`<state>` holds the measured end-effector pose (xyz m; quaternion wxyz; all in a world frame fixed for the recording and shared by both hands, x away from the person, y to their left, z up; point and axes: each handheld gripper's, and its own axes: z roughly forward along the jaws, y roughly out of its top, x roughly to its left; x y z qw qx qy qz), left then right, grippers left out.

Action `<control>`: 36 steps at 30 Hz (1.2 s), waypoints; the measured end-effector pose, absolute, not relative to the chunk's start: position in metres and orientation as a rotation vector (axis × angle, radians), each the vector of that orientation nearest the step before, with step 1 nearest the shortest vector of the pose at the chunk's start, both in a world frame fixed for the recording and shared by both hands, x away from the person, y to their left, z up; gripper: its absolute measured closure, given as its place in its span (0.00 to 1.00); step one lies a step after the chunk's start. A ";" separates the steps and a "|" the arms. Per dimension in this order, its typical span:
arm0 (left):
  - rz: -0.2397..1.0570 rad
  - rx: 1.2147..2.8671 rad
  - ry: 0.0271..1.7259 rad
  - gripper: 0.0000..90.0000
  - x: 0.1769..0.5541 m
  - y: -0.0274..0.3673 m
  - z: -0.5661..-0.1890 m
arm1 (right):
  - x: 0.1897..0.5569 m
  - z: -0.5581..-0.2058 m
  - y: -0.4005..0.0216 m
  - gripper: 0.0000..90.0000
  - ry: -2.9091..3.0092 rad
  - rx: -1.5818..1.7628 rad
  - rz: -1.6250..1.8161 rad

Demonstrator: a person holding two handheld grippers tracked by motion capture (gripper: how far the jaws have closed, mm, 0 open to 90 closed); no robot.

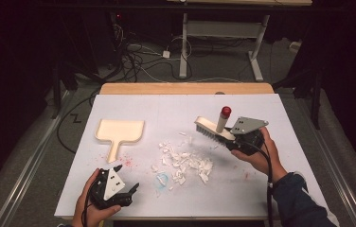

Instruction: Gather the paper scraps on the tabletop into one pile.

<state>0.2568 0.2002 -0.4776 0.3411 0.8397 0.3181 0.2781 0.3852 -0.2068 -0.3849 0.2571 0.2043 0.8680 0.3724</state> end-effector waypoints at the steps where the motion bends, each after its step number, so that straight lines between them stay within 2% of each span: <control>1: 0.723 2.185 0.827 0.20 0.257 0.200 -0.478 | 0.388 -0.388 -0.209 0.76 2.344 0.597 0.998; 9: 0.714 2.198 0.819 0.21 0.257 0.200 -0.478 | 0.406 -0.418 -0.211 0.76 2.339 0.696 0.759; 12: 0.711 2.211 0.812 0.21 0.258 0.199 -0.479 | 0.409 -0.422 -0.214 0.76 2.333 0.756 0.800; 19: 0.707 2.213 0.806 0.21 0.258 0.198 -0.479 | 0.391 -0.430 -0.174 0.75 2.413 0.677 0.805; 24: 0.706 2.216 0.804 0.21 0.258 0.198 -0.479 | 0.379 -0.424 -0.158 0.76 2.449 0.616 0.891; 28: 0.710 2.211 0.812 0.21 0.258 0.200 -0.479 | 0.371 -0.405 -0.156 0.76 2.416 0.563 0.999; 36: 0.713 2.205 0.823 0.21 0.258 0.201 -0.479 | 0.383 -0.388 -0.166 0.76 2.331 0.569 1.076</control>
